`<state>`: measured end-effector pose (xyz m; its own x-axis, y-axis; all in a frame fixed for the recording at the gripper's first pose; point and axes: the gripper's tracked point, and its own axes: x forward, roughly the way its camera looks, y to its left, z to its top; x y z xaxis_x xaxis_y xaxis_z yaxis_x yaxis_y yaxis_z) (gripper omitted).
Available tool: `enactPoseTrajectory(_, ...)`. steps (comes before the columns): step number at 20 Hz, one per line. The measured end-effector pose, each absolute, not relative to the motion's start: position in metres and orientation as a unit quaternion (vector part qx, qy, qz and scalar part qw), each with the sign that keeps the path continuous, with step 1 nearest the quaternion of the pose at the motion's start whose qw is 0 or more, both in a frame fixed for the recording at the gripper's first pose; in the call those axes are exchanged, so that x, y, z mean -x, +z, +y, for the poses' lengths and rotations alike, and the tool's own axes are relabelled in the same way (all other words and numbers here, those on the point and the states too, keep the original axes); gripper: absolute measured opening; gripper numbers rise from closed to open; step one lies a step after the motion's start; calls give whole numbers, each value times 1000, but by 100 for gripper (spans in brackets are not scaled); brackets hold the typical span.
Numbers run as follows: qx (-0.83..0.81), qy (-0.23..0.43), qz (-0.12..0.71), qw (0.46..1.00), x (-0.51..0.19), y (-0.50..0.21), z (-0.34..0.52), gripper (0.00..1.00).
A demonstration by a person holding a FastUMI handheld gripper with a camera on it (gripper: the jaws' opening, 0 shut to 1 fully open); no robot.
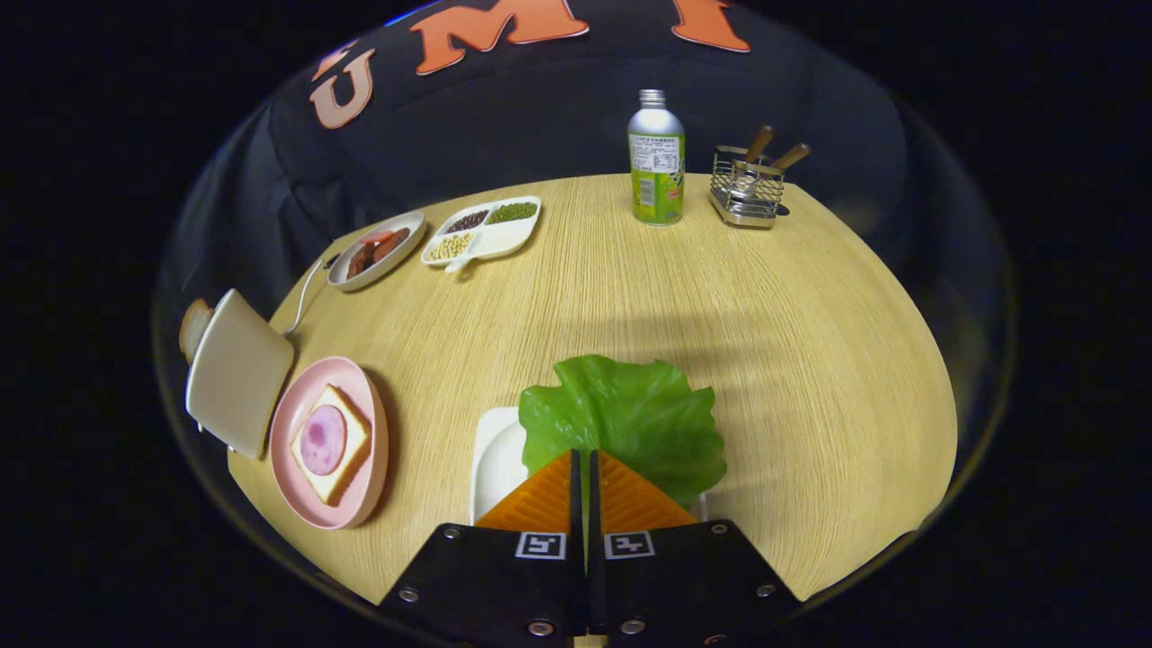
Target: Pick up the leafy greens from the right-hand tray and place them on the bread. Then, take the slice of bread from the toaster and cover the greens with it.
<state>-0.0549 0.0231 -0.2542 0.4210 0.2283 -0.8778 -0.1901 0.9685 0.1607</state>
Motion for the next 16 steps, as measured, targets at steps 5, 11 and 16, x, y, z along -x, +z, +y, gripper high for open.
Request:
enactPoseTrajectory(5,-19,127,536,835,60,-250,33,20)
enactPoseTrajectory(11,26,95,526,845,51,-251,15,75)
enactPoseTrajectory(16,21,88,546,833,52,-267,16,86)
